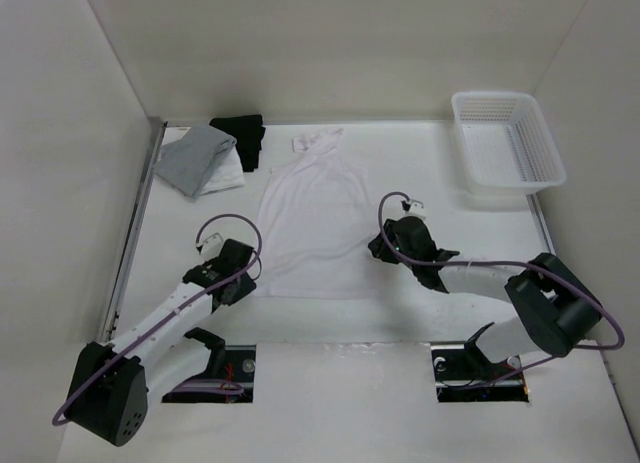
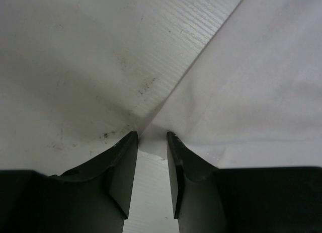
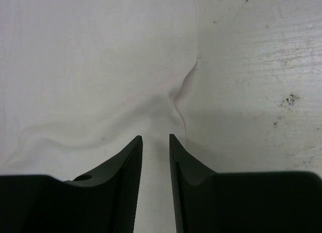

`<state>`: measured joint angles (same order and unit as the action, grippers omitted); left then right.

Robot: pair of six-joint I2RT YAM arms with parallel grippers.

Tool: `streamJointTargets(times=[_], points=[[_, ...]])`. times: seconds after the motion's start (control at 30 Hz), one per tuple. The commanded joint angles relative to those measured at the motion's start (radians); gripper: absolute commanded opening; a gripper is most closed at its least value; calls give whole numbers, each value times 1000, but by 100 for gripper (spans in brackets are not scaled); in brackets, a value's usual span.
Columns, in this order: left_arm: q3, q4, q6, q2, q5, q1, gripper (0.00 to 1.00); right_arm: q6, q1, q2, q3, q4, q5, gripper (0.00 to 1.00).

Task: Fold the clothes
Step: Flatten the tank top out

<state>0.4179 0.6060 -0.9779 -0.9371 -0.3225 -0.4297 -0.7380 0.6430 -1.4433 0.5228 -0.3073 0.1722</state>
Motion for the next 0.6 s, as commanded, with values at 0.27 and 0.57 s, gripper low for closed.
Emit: streamJointTargets(times=[0.27,0.57], points=[[2,0,-50,7,-12,12,26,6,-4,175,-61,-7,55,45],[12,-2,-59,-26,-1,-10,8,2,-6,216,-79,19,67,50]])
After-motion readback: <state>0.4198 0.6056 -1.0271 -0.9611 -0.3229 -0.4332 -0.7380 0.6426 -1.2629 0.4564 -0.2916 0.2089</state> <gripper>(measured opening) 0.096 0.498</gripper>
